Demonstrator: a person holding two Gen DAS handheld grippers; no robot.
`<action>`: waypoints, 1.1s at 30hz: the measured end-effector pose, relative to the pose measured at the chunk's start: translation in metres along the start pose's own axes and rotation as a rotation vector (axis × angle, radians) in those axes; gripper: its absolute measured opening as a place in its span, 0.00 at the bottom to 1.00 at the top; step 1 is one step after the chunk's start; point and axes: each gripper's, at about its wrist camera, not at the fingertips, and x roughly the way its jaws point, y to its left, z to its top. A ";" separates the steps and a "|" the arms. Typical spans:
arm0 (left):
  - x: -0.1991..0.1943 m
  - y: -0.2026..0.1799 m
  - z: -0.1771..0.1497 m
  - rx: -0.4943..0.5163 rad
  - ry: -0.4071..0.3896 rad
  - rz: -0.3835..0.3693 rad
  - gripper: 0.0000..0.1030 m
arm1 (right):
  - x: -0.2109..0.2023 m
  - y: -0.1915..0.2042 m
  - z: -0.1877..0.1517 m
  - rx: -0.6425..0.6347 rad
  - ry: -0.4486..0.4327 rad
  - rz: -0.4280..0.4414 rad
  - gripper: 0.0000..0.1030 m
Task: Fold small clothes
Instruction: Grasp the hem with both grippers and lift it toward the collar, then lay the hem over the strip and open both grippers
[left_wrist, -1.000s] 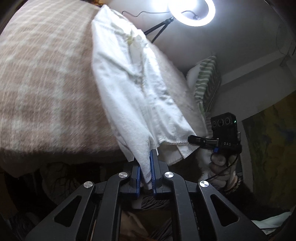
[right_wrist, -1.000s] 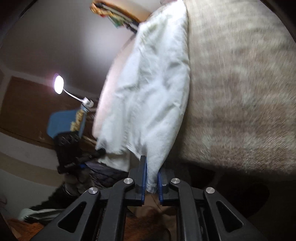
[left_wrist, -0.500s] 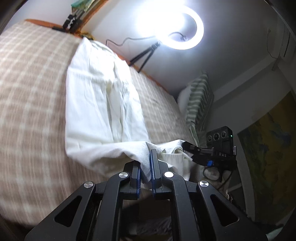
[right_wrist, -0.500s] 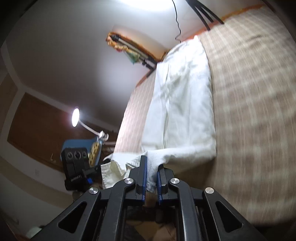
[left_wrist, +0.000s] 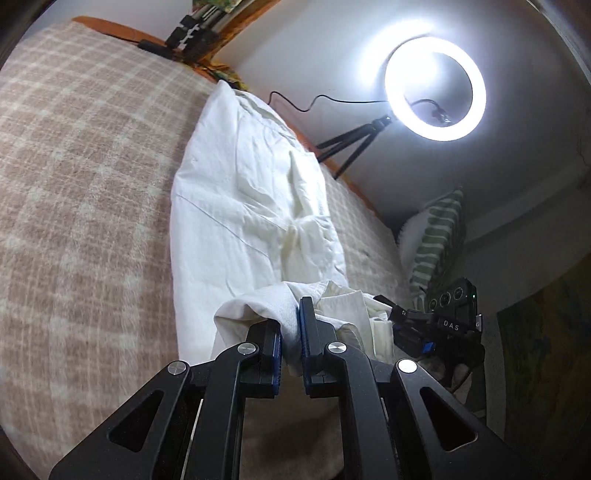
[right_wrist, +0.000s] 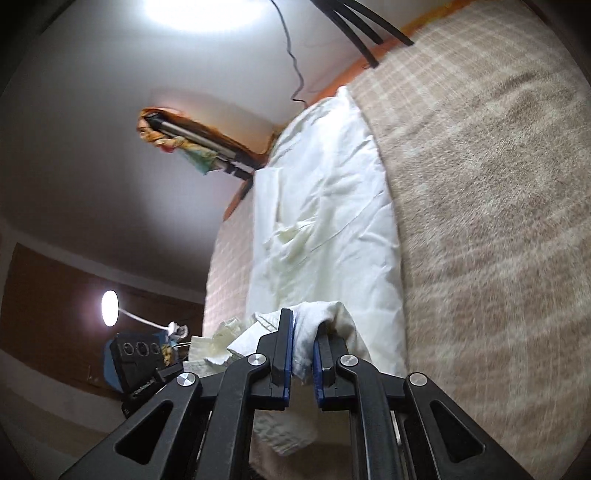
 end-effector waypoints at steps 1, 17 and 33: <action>0.003 0.002 0.004 -0.001 0.000 0.004 0.07 | 0.005 -0.004 0.003 0.009 0.007 -0.009 0.07; -0.009 0.003 0.027 0.011 -0.009 0.051 0.20 | -0.046 0.002 0.014 -0.096 -0.091 -0.022 0.31; -0.011 0.019 0.021 0.040 0.007 0.098 0.40 | 0.003 0.006 0.000 -0.280 -0.007 -0.262 0.37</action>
